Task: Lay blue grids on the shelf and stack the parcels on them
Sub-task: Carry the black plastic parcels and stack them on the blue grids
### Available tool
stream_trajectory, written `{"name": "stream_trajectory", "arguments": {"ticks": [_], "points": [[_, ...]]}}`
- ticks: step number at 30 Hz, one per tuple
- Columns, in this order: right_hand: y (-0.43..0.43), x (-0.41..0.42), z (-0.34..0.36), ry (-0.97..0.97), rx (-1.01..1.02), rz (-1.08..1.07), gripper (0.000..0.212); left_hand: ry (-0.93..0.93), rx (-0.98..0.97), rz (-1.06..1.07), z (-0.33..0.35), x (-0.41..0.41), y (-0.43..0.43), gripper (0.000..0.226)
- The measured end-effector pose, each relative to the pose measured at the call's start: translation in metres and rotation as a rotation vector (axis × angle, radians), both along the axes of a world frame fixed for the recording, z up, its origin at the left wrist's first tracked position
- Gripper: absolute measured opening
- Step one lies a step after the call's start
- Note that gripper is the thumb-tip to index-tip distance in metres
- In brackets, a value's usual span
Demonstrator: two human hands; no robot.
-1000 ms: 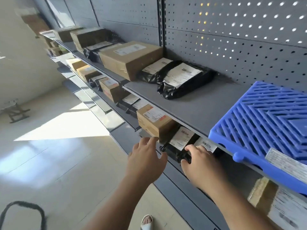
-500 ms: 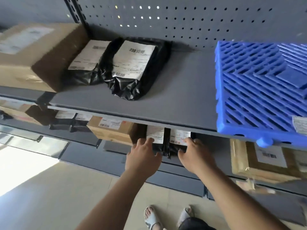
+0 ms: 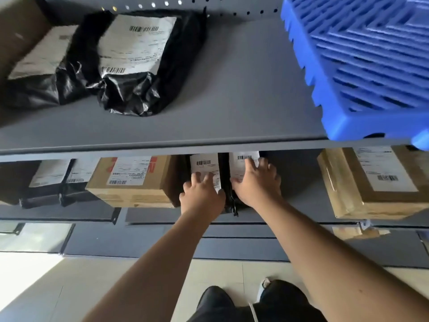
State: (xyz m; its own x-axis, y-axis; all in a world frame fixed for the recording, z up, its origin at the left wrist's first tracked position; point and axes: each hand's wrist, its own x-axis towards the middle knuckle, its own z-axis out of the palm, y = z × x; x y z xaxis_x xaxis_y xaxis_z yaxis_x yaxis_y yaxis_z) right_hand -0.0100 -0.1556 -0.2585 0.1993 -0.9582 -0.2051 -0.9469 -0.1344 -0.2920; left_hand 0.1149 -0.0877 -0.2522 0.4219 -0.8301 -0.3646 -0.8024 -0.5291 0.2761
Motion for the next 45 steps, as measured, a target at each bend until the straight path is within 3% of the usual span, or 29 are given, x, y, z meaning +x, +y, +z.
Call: {"name": "stream_trajectory", "arguments": {"ticks": [7,14,22,36,45], "points": [[-0.028,0.016,-0.038,0.017,-0.005,0.004,0.073,-0.029,0.008,-0.010,-0.032,0.007,-0.021,0.066],[-0.039,0.009,-0.056,-0.105,0.113,-0.040,0.078,-0.006,-0.016,0.024,-0.048,0.005,-0.032,0.080],[-0.035,-0.018,-0.065,-0.048,0.032,0.003,0.082,-0.055,0.046,0.066,-0.054,-0.005,-0.038,0.104],[0.007,-0.051,-0.023,0.109,0.123,0.068,0.074,-0.079,0.093,-0.032,-0.022,-0.027,0.007,0.093],[0.040,-0.070,0.037,0.071,0.186,0.023,0.076,-0.040,0.094,-0.003,0.034,-0.045,0.046,0.092]]}}
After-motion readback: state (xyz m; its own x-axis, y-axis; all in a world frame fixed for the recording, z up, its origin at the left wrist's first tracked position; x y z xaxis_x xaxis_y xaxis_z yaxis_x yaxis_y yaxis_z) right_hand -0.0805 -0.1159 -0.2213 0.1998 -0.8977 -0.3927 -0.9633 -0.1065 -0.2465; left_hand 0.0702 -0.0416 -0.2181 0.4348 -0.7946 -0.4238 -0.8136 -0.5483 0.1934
